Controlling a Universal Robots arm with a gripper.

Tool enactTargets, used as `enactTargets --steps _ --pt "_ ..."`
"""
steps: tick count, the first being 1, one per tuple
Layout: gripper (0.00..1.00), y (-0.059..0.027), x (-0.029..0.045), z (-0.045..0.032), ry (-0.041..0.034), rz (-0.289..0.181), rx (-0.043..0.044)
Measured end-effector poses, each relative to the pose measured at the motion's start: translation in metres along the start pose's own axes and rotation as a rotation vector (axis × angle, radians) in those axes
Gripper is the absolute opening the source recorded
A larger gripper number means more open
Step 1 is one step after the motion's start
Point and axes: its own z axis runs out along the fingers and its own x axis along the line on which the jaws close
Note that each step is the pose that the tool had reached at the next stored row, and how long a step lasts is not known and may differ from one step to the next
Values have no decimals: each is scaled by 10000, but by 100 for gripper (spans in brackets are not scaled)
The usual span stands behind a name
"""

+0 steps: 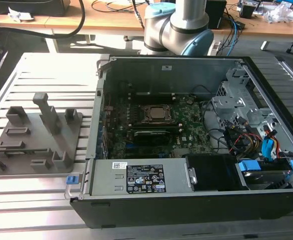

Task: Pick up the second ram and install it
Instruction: 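Pick up the second ram and move it above second insertion slot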

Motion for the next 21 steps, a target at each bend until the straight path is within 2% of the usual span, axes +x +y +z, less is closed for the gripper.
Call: enactTargets --steps 4,5,7,10,11,14,19,21 --pt "11 0 0 0 43 -1025 21" --pt "11 0 0 0 60 -1444 29" --pt "11 0 0 0 78 -1866 38" --pt "11 0 0 0 128 -3075 62" --pt "11 0 -1 0 151 -3631 73" --pt "11 0 0 0 181 -4360 88" --pt "11 0 0 0 266 -6445 130" --pt "11 0 0 0 282 -6826 138"
